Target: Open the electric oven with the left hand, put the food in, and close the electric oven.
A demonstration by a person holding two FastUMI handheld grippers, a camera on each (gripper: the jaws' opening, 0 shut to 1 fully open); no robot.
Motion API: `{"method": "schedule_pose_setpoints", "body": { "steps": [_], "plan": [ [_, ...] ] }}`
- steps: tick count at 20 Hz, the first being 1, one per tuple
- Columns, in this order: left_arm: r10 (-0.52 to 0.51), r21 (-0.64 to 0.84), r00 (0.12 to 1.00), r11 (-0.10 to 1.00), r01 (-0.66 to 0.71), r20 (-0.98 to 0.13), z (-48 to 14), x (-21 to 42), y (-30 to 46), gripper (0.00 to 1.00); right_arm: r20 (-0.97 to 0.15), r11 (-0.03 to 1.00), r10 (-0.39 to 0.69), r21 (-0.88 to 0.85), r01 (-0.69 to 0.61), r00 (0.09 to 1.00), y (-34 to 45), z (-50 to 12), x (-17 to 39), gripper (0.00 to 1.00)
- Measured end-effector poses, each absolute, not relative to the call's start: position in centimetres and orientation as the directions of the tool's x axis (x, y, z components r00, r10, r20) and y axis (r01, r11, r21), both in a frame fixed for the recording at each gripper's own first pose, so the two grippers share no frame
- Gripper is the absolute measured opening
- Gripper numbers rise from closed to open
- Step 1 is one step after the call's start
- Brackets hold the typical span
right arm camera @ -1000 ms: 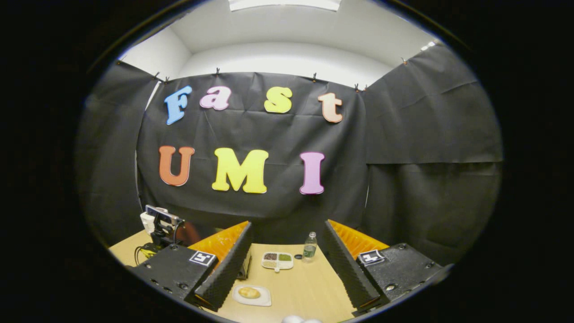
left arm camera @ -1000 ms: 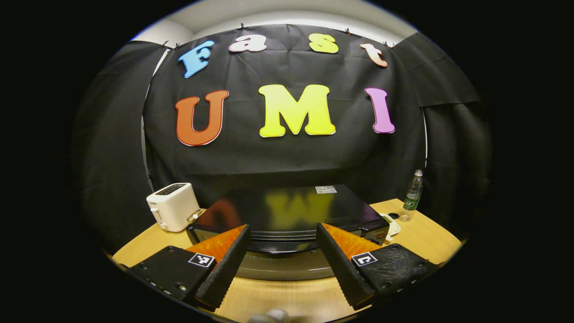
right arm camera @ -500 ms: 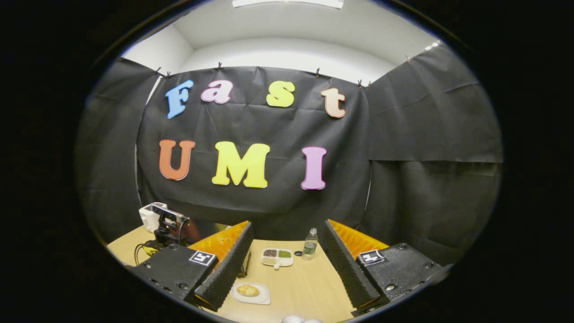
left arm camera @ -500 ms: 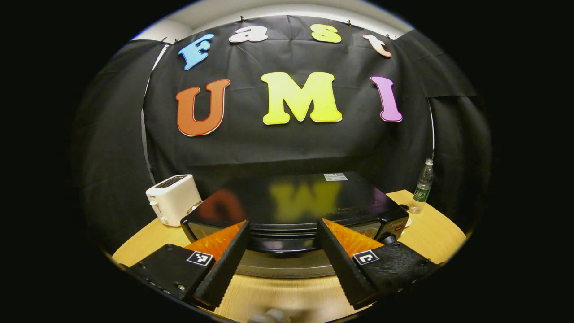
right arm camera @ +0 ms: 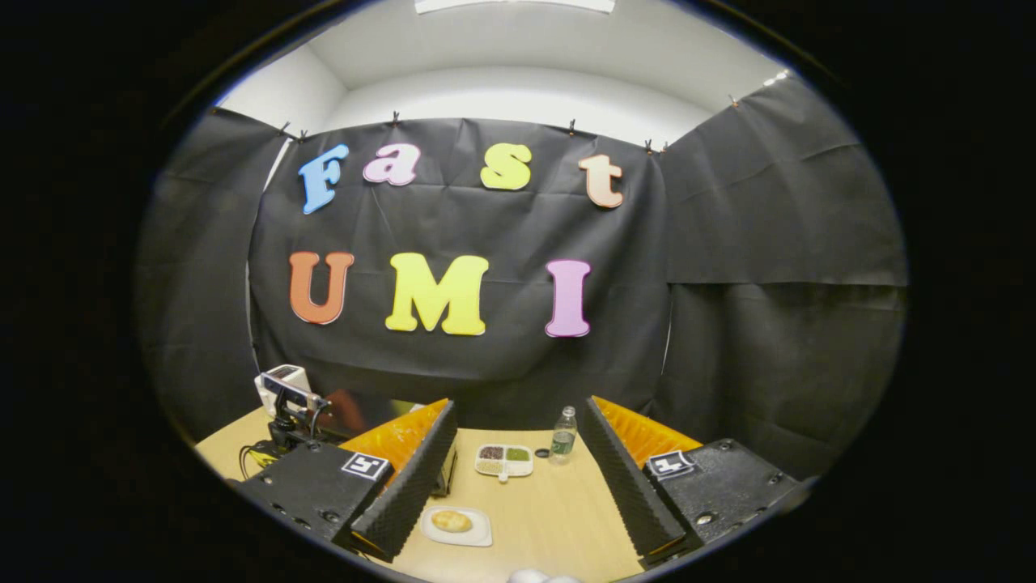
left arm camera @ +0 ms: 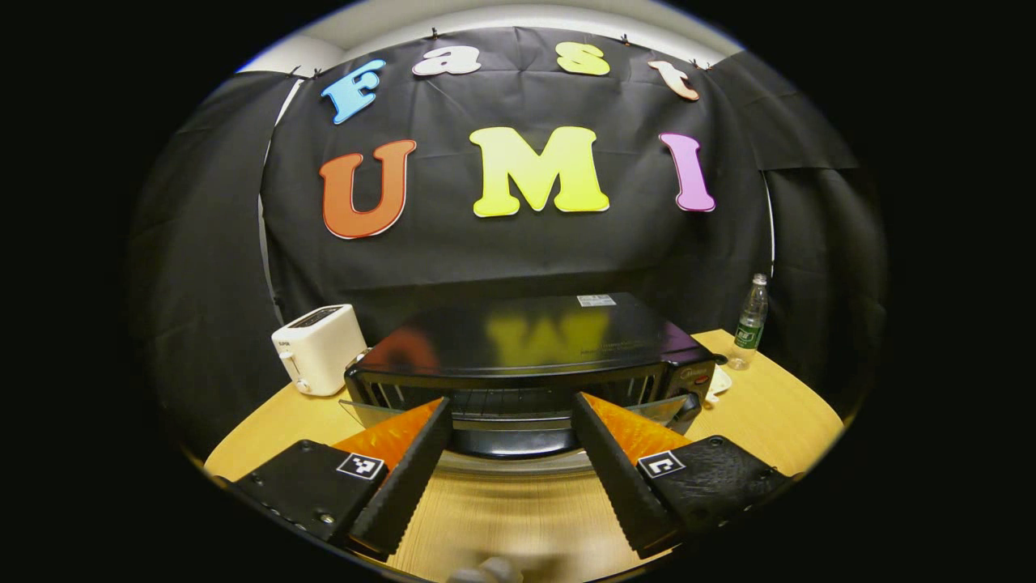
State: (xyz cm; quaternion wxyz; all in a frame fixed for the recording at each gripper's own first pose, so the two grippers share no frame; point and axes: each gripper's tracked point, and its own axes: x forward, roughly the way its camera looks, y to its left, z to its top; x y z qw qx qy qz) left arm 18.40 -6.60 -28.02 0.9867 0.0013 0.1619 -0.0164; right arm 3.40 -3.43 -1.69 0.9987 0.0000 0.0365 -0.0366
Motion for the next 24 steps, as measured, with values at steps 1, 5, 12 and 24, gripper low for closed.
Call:
{"method": "schedule_pose_setpoints", "body": {
  "steps": [1,5,12,24],
  "plan": [
    [-0.033,-0.004,0.945,0.999,0.034,-0.327,-28.2,17.7,-6.6,0.98,-0.075,0.997,-0.071,0.001,0.071,0.995,-3.4,-1.8,3.3,1.0],
    [-0.038,-0.002,0.935,0.999,0.04,-0.353,-29.2,15.7,-6.5,0.98,-0.079,0.998,-0.057,0.007,0.058,0.995,-2.9,-2.4,3.2,1.0],
    [-0.047,-0.011,0.905,0.999,0.047,-0.424,-31.7,12.4,-6.5,0.98,-0.092,0.999,-0.051,0.01,0.052,0.994,-2.8,-3.4,2.7,1.0],
    [-0.072,-0.065,0.816,0.997,0.042,-0.573,-37.1,8.0,-6.9,0.98,-0.124,0.998,-0.047,0.027,0.05,0.991,-2.8,-5.2,2.8,1.0]
  ]
}}
